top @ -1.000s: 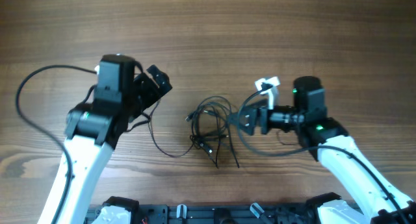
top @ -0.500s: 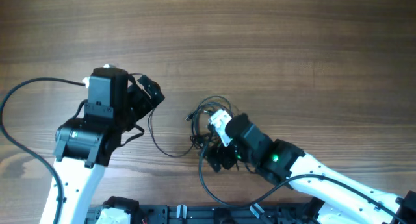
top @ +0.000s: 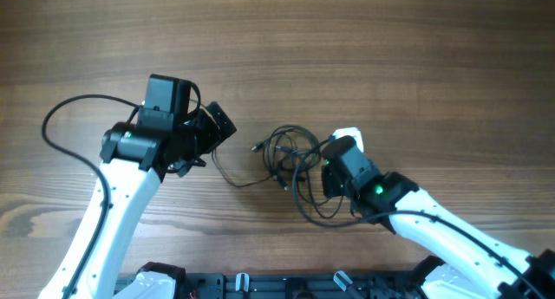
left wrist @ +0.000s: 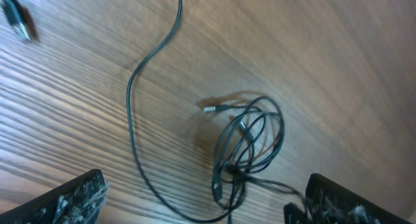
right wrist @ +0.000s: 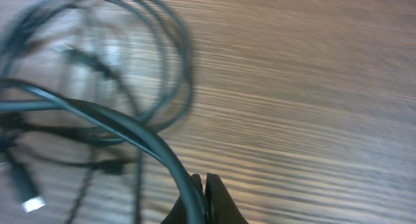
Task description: Untangle cables
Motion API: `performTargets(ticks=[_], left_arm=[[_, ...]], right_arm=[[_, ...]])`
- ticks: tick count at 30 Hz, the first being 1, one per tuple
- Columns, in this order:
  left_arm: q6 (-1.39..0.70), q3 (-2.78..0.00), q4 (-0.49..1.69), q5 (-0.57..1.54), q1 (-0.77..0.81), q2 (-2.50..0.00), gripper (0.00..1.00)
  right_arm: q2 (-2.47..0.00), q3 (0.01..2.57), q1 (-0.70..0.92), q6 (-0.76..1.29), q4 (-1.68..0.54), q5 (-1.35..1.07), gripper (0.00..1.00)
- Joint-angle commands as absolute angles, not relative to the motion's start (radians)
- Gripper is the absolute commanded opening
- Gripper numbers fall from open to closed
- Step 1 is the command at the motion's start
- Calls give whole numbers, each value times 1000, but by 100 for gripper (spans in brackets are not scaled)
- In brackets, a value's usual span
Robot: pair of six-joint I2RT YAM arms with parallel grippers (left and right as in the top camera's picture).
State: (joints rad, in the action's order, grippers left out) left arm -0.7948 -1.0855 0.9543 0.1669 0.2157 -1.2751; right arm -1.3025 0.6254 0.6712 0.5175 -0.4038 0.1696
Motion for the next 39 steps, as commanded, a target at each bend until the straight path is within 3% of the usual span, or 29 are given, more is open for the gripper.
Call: performTargets(ticks=[1,3,6,7,8,9,10,18,24,26,28,29,39], left_arm=[[-801,-1079,955,240,212,-1326,100],[-801,-1079,955,240,212,-1350,100],[-801,-1079,954,244,214,-1364,100],[-801,-1079,951,244,219,-1367,100],[-801,-1079,947,244,223,-1367,100],[-801,-1079,939,245,234,-1368,100],[-801,-1079,928,247,244,-1368,100],[-801,-1079,879,246,324,-1368,100],[-1006,-1079,860,188,287,-1368,100],[-1007,-1079,840,186,273,-1368,100],[-1007,-1079,823,170,270,-1368,100],[-1005,-1079,824,164,270,-1368,100],[-1003,-1079,850,54,234,-1368,100]], right_arm=[[-1371,633,601,583,-400,213,7],[-1436,633,591,575,-369,189,13],[-1508,633,591,576,-344,88,13],[-1525,633,591,574,-345,89,18],[-1532,633,590,567,-344,88,30],[-1532,633,590,543,-340,88,68],[-1525,638,590,508,-342,88,100],[-1314,897,590,390,-562,89,100],[-1104,950,590,421,-553,136,100],[-1089,950,591,450,-556,46,81],[-1110,943,591,448,-558,-107,56],[-1139,938,591,451,-558,-175,50],[-1553,937,654,531,-466,-551,52]])
